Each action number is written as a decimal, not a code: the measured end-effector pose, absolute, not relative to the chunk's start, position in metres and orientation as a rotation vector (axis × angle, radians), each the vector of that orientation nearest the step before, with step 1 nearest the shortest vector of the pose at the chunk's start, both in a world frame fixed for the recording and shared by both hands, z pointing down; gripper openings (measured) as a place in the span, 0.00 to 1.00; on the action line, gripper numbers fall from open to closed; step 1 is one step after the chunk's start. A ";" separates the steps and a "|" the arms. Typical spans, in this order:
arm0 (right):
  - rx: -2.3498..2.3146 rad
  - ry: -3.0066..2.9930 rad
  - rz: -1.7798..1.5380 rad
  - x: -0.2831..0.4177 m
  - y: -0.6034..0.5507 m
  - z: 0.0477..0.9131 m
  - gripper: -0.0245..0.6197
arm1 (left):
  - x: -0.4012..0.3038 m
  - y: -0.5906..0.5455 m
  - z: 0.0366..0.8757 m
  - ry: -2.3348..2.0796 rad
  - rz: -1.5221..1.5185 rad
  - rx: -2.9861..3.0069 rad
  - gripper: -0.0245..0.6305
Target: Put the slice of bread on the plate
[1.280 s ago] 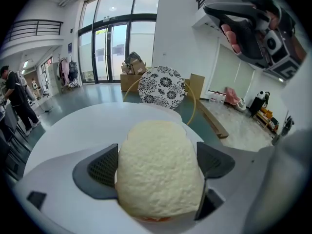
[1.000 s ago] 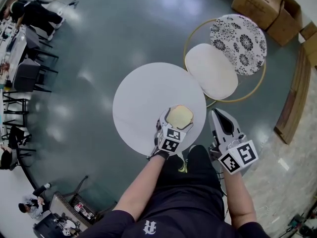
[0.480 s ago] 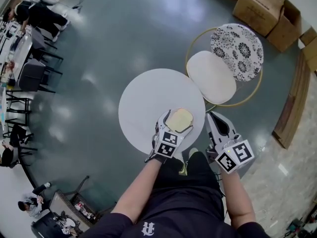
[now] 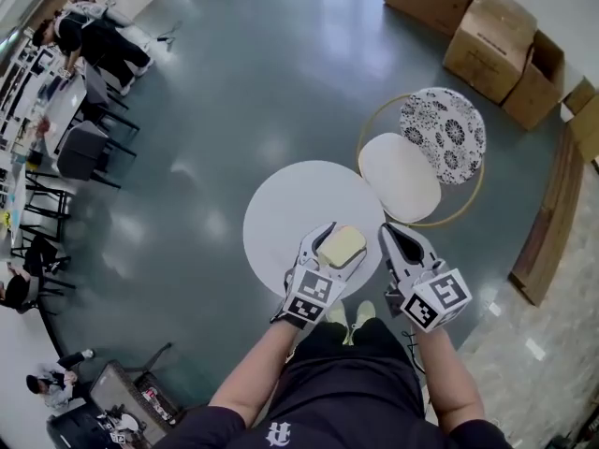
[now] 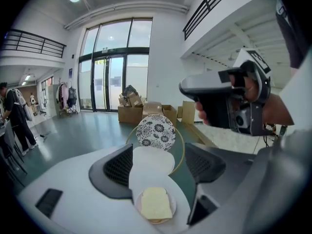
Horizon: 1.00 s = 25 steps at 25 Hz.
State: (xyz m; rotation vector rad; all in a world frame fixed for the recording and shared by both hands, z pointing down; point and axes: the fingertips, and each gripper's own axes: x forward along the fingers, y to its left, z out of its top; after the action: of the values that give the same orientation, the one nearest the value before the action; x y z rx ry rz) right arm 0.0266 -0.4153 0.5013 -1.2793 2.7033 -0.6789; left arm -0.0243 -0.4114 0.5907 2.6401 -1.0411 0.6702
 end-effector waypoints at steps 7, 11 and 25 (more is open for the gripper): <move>-1.246 2.744 -0.613 0.028 -0.409 0.467 0.05 | -0.029 -0.412 0.518 -1.172 0.517 2.672 0.38; -1.224 2.763 -0.547 0.028 -0.409 0.444 0.05 | -0.030 -0.416 0.478 -1.247 0.425 2.706 0.32; -1.104 2.817 -0.364 0.004 -0.391 0.376 0.05 | -0.048 -0.390 0.371 -1.412 0.054 2.710 0.05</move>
State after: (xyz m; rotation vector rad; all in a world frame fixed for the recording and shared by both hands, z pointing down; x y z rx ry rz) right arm 0.0044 -0.3906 0.3756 -1.1044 2.8165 -0.3635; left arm -0.0483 -0.3897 0.3714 2.7097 -1.4116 0.0538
